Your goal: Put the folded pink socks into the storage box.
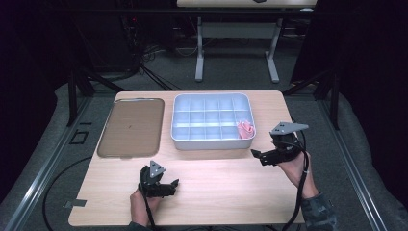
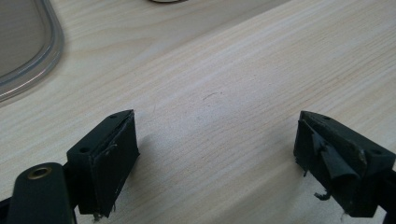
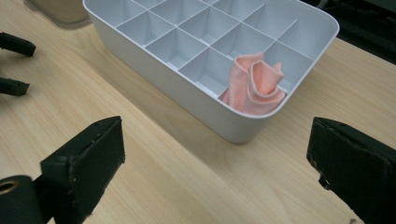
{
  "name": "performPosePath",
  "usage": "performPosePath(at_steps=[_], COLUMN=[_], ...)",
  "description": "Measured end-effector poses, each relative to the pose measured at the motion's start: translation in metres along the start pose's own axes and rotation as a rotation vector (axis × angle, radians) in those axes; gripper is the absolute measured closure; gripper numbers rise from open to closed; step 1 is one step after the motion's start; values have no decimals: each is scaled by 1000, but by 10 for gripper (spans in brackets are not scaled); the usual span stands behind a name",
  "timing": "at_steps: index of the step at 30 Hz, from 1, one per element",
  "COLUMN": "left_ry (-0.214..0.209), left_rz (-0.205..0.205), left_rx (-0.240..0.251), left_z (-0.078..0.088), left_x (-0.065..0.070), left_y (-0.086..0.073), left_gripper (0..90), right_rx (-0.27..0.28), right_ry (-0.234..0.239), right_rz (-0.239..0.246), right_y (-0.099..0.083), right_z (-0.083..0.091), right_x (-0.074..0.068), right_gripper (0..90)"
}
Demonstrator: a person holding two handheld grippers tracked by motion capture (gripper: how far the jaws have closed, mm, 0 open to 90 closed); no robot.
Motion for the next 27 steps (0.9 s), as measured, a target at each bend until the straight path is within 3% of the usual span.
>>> performPosePath(at_steps=[6,12,19,27], left_ry=[0,1,1,2], left_rz=[0,5,6,7], left_rx=[0,2,2,2], left_z=[0,0,0,0], left_x=[0,0,0,0], left_y=[0,0,0,0], left_gripper=[134,134,134,134], right_rx=[2,-17,-57,-81], right_ry=[-24,-32,-63,-80], right_rz=[-32,-98,-119,-188], right_y=[-26,-62,-98,-133], right_z=[6,3,-7,-20], right_x=[3,12,15,17], right_gripper=[19,20,10,13])
Point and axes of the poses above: each handheld gripper's, and its own axes: z roughly backward along the jaws, y roughly out of its top, x roughly to its right, the point moved 5 cm from there along -z, roughly forward along the jaws, and after that the axes turned 1 degree about -x, right-handed, at the moved point
